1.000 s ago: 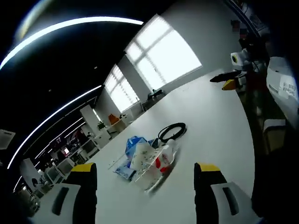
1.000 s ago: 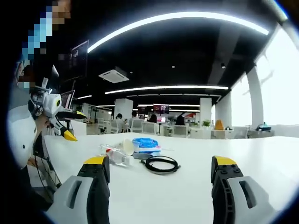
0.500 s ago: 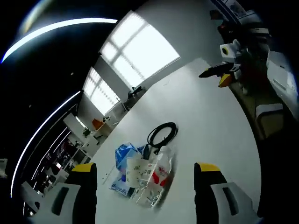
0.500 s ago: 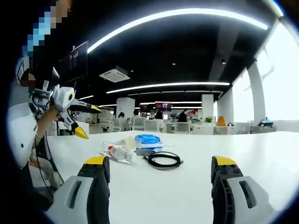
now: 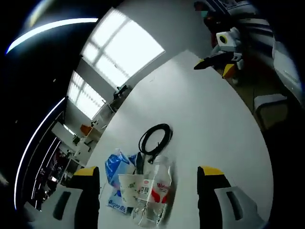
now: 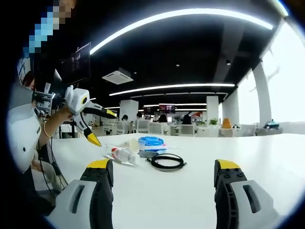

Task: Arrange the tabletop items into an orderly group along one side of the table until the central work area is clear of visible clutter.

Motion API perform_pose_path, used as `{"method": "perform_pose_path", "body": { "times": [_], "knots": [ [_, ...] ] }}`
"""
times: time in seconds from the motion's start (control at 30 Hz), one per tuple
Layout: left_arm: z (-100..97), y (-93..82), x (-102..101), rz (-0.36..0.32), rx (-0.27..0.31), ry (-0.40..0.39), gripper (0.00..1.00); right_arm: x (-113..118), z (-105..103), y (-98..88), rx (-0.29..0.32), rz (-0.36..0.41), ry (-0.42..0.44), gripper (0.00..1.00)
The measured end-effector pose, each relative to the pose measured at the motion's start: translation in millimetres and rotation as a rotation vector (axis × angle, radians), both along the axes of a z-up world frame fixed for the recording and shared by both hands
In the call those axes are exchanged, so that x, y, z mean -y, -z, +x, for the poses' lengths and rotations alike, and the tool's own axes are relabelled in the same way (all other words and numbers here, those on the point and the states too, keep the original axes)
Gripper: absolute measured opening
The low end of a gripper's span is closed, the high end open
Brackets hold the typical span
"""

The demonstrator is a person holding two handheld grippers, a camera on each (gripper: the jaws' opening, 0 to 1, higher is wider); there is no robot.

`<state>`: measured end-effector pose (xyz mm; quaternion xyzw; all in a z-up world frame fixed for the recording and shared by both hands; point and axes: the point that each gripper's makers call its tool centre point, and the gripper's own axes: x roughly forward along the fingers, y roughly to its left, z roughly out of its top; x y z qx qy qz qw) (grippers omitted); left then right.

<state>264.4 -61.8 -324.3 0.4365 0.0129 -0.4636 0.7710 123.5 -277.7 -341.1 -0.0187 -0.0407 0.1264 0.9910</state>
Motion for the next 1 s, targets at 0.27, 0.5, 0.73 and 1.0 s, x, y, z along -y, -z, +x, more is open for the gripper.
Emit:
{"method": "perform_pose_path", "body": {
  "times": [0.27,0.5,0.73,1.0],
  "knots": [
    [0.6,15.8,15.5,0.03,-0.056,0.032,0.72,1.6,-2.2,-0.1,0.004,0.006,0.001,0.84],
    [5.5,25.2,23.0,0.082,-0.051,0.039,0.72,4.0,-4.8,1.4,0.001,-0.008,0.007,0.84],
    [7.3,29.3,23.8,0.108,-0.055,0.045,0.71,6.4,-5.5,1.8,-0.001,-0.008,0.011,0.84],
    [24.7,27.9,22.1,0.121,-0.056,0.022,0.71,1.8,-2.3,5.0,-0.012,-0.007,-0.003,0.84]
  ]
}}
